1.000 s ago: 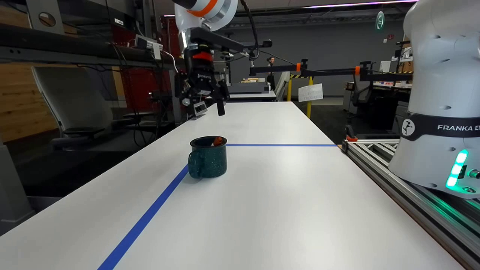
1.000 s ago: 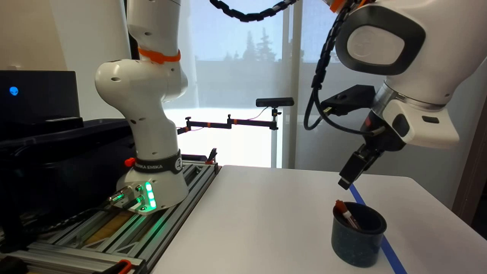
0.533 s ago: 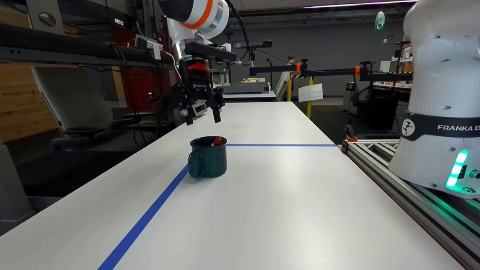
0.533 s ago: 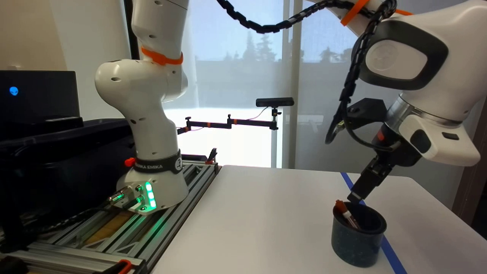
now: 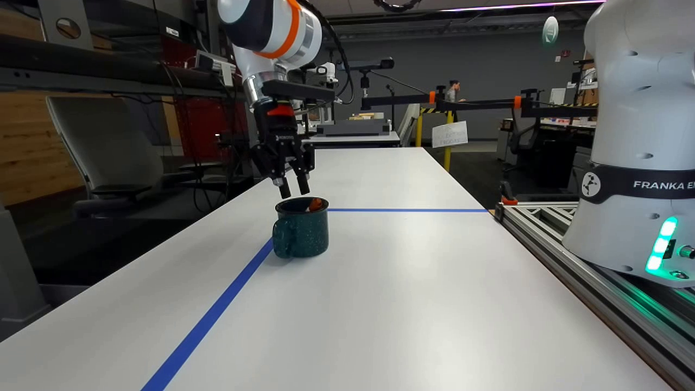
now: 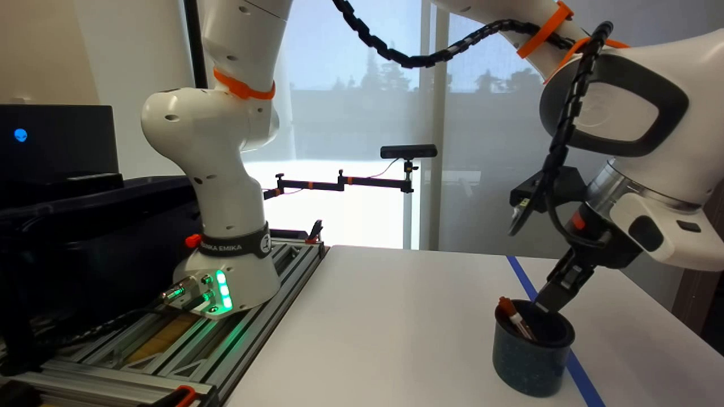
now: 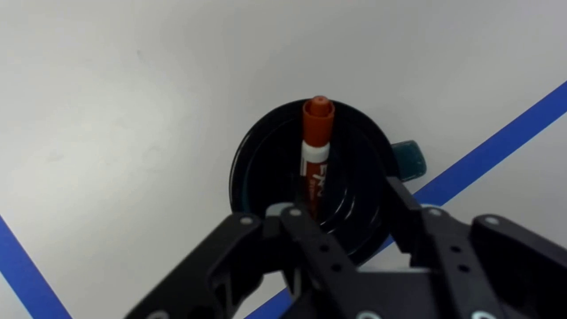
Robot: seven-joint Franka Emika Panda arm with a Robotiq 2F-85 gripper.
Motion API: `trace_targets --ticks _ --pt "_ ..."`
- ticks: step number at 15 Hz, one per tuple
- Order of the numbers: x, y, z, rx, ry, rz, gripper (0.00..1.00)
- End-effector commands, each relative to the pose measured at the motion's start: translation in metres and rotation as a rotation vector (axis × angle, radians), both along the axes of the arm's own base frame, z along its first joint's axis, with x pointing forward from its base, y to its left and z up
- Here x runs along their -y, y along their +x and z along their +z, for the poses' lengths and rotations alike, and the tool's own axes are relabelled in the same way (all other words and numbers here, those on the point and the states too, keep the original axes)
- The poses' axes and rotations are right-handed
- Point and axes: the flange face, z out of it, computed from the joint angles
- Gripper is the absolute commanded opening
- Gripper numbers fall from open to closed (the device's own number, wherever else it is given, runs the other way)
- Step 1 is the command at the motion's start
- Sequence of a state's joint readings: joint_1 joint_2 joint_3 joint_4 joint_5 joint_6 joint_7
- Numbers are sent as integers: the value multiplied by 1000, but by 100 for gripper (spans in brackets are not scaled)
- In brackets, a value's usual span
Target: Remove the marker from the mug
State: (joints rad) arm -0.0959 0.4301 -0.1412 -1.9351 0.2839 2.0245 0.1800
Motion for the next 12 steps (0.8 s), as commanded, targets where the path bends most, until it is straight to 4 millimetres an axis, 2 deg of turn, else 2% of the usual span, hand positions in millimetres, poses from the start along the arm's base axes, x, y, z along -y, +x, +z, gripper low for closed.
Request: trace_targets --ticks 1,4,12 --pt "1 7 -4 -4 -3 27 48" --pt "1 5 -12 -17 -10 38 41" --pt "5 0 -27 -47 -20 60 43"
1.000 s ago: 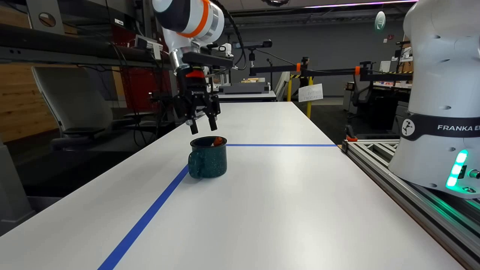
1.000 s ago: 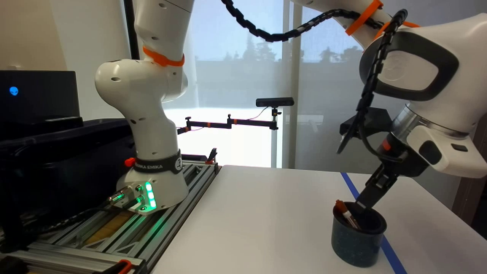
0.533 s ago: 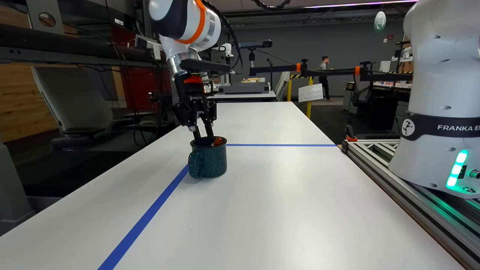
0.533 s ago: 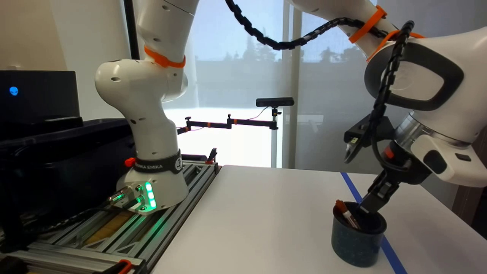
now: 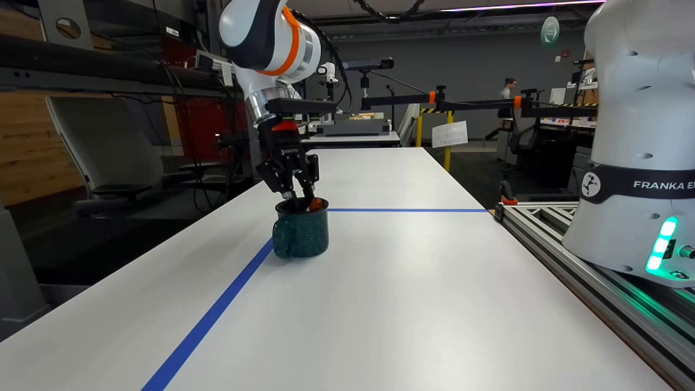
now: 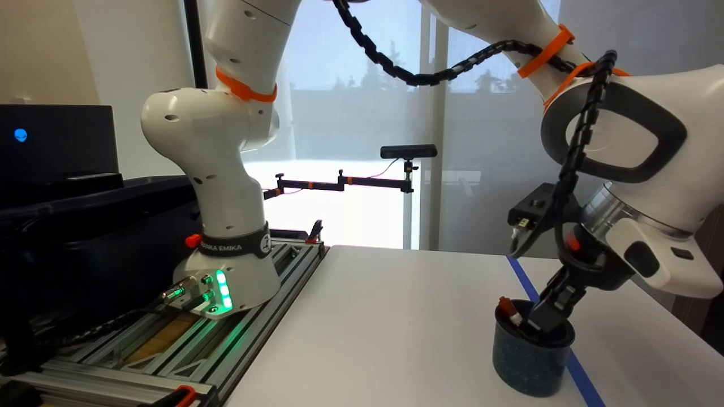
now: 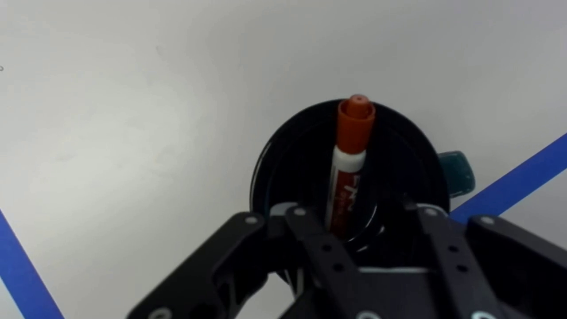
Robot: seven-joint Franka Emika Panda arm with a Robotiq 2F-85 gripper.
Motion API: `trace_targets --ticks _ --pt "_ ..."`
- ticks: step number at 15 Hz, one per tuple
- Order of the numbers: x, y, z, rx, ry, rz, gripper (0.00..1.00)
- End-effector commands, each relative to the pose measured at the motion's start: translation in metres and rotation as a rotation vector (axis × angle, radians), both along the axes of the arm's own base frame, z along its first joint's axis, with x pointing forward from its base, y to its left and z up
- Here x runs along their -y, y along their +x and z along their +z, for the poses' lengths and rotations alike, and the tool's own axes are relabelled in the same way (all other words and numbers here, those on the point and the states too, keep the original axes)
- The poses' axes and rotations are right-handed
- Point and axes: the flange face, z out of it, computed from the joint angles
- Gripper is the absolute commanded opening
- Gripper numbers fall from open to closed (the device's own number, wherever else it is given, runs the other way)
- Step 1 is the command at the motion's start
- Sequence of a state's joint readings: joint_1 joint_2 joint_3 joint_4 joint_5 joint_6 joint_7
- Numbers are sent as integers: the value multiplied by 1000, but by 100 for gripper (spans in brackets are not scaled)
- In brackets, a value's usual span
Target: Remove the marker from the mug
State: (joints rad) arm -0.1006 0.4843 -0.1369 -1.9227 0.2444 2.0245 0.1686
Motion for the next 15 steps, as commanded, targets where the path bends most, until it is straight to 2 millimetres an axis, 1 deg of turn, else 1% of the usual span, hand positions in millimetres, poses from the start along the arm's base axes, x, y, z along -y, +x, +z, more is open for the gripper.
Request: trace_targets --ticks 1,5,8,10,11,14,15 --pt "2 2 -1 -3 -1 22 44" --pt "0 -1 -6 -10 1 31 40" --pt "-1 -2 -8 -13 1 36 41" --pt "0 -2 -11 -18 0 37 45" --pt "0 -2 -12 -21 -1 37 45" --pt "-2 -4 -17 -30 -2 40 41" --pt "-2 -4 -18 -32 0 41 32"
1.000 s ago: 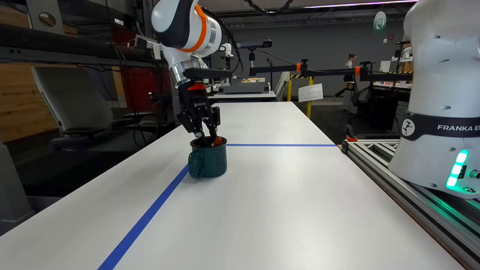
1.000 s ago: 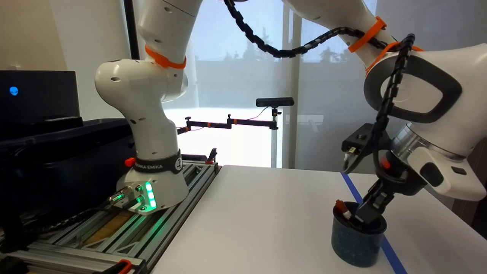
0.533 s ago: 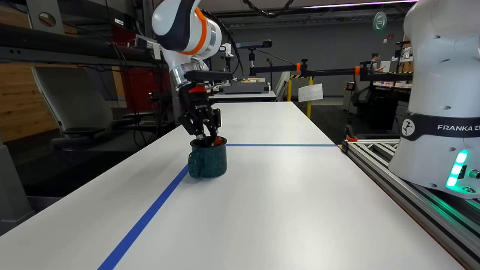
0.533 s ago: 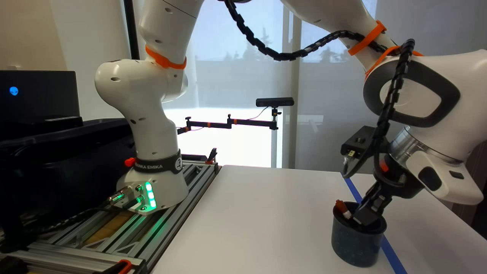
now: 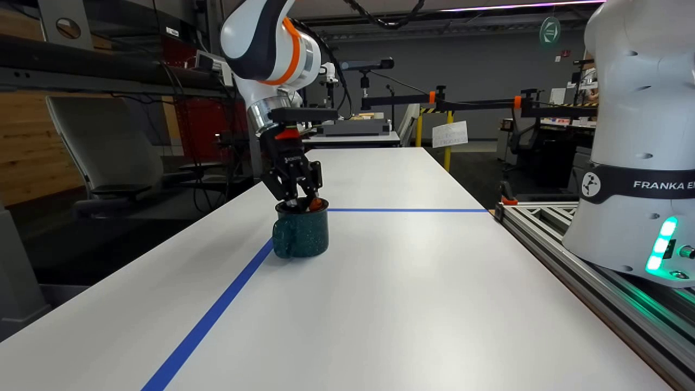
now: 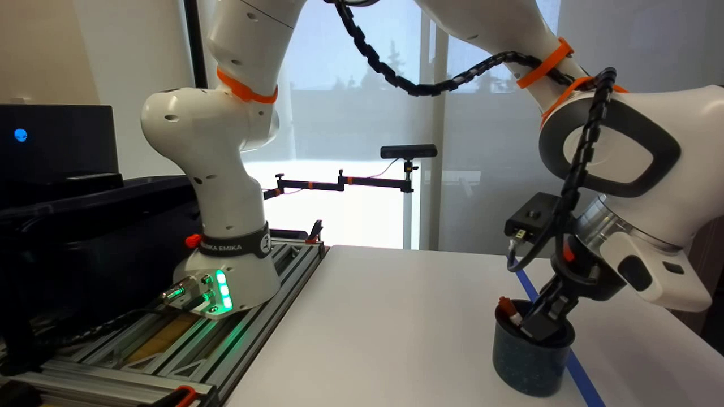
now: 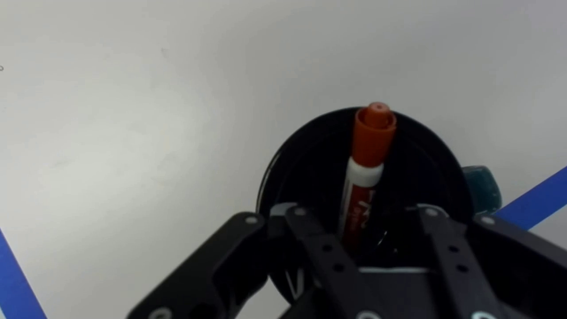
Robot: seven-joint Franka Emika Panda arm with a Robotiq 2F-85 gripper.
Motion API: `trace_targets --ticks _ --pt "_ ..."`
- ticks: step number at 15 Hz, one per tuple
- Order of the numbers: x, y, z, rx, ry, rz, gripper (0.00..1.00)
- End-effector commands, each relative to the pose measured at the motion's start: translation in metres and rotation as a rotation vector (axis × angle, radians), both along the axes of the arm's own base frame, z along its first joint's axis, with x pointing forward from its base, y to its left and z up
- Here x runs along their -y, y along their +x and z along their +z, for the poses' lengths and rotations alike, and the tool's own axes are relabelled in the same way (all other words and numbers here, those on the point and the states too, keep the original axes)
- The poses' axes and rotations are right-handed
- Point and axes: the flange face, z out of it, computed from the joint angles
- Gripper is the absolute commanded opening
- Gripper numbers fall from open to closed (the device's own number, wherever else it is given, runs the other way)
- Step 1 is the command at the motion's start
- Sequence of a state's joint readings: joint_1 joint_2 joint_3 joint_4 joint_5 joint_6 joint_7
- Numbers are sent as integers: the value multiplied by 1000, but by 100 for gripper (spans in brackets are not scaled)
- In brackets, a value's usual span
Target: Remove the marker from the mug
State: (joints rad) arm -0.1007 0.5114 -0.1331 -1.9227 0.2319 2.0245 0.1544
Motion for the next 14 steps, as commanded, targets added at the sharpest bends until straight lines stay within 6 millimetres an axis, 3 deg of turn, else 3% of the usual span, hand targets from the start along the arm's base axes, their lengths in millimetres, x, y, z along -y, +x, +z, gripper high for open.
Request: trace_targets --ticks 1,3,8,14 --pt "-2 -1 -4 -9 0 16 22" --pt "-3 -2 -4 -10 2 17 1" --pt "-6 -4 14 9 -1 17 5" --pt "-5 -22 66 9 0 33 5"
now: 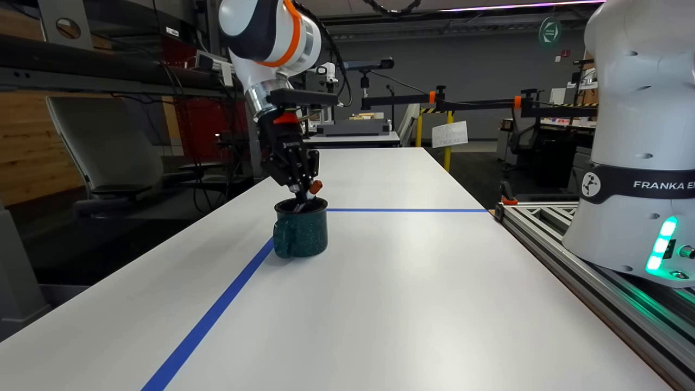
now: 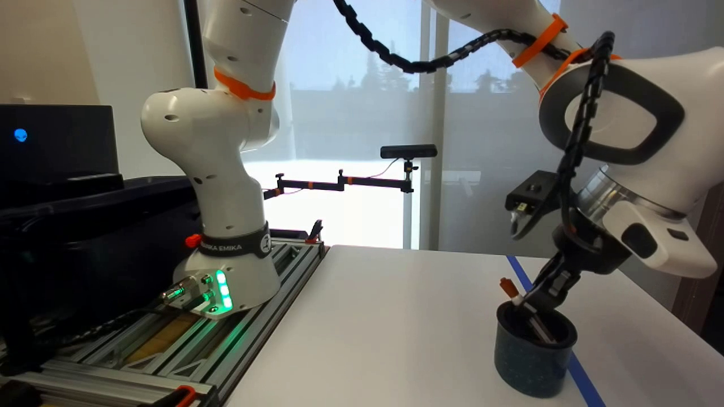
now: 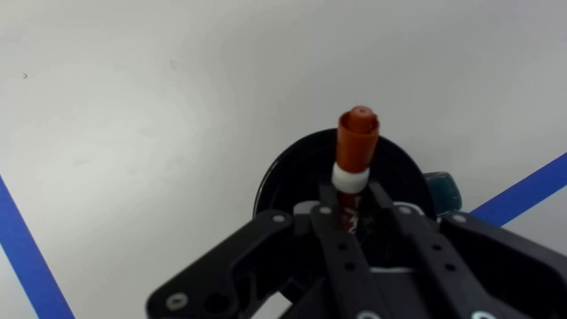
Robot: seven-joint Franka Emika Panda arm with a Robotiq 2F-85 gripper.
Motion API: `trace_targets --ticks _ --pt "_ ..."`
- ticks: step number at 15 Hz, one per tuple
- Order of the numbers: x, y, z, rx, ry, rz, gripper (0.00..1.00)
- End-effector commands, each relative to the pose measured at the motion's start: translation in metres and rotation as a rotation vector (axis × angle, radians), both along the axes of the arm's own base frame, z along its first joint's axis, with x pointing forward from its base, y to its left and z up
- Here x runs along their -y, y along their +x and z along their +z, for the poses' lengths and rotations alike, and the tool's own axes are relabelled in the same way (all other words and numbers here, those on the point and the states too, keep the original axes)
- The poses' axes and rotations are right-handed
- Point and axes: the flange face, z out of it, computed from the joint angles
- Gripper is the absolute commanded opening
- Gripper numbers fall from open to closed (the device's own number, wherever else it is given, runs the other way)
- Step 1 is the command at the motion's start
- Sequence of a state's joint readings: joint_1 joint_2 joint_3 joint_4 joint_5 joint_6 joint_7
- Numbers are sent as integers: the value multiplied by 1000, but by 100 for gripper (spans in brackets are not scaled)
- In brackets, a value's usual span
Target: Remove the marker from the mug
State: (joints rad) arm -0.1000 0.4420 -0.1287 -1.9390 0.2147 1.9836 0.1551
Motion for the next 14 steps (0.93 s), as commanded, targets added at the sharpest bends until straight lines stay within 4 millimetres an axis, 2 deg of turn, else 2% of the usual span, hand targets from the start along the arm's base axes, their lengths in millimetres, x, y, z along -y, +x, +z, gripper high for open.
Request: trace_targets --ticks 1,4,7,10,14 --pt "-1 -25 43 -2 -1 21 5" --pt "-7 -46 62 14 29 55 5" --pt "-21 -74 65 74 63 126 5" --pt "-37 -103 60 133 98 218 5" --pt "-52 -141 39 236 154 342 5"
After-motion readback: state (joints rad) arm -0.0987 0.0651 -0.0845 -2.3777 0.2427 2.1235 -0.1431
